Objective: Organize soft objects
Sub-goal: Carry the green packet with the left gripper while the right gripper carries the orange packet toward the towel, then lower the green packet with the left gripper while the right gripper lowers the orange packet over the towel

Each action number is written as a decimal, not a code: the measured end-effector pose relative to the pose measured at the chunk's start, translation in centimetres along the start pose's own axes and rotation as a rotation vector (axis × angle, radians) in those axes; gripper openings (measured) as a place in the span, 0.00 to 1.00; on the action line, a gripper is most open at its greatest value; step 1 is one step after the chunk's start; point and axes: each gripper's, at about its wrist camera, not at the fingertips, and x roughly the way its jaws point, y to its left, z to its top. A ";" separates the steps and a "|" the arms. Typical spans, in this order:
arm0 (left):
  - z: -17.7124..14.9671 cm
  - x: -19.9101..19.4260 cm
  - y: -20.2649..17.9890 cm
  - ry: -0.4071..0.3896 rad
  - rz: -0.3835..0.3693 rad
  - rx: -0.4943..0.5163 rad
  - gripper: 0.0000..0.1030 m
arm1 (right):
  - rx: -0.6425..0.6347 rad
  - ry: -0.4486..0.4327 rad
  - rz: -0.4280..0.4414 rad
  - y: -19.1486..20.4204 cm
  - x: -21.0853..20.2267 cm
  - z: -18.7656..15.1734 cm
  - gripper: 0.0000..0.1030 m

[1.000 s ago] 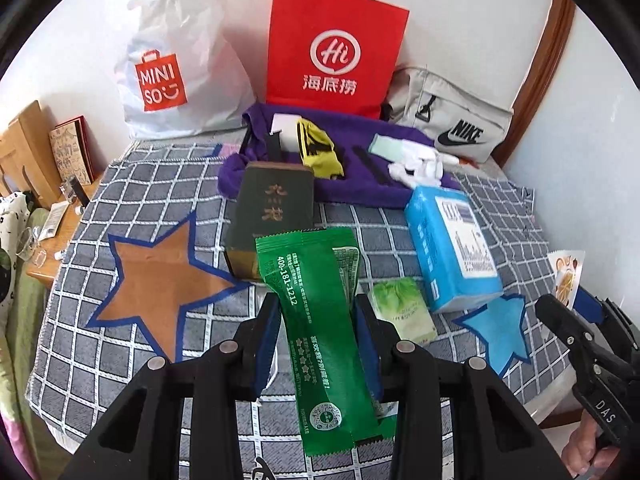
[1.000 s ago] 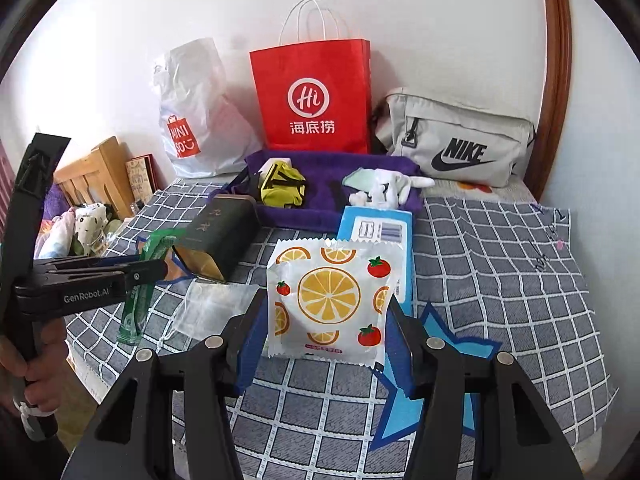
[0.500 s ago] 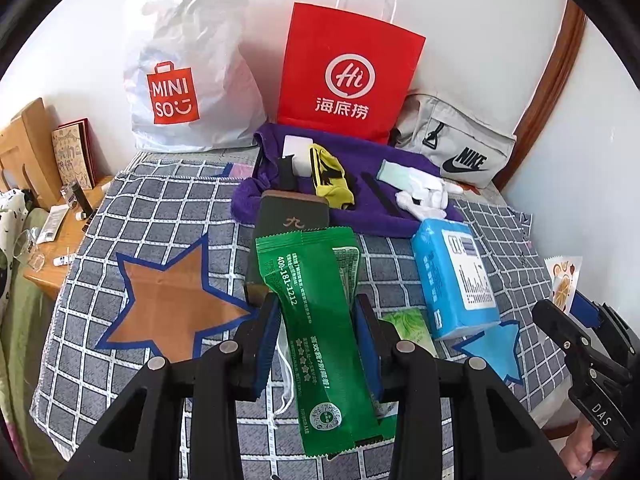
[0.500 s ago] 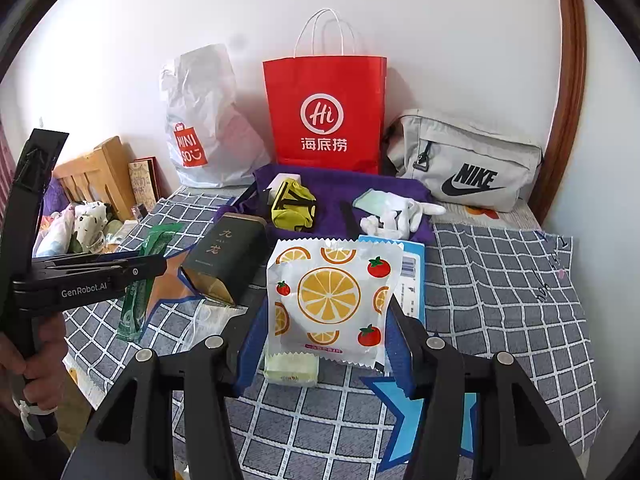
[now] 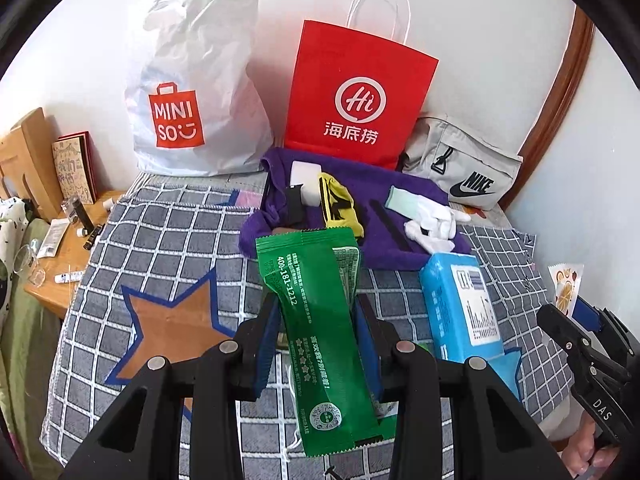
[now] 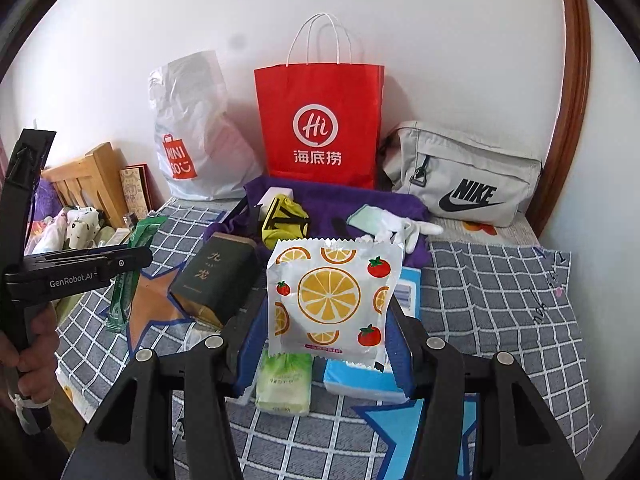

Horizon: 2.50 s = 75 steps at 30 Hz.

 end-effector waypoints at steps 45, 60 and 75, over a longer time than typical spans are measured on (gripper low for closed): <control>9.7 8.8 -4.7 0.020 0.128 0.095 0.34 | 0.011 -0.078 0.027 -4.8 9.8 9.7 0.52; 12.6 13.8 -4.0 0.028 0.157 0.066 0.34 | 0.032 -0.039 0.013 -5.9 15.2 12.4 0.52; 13.7 18.2 -4.2 0.048 0.208 0.067 0.34 | 0.020 0.026 -0.005 -6.8 20.0 12.5 0.52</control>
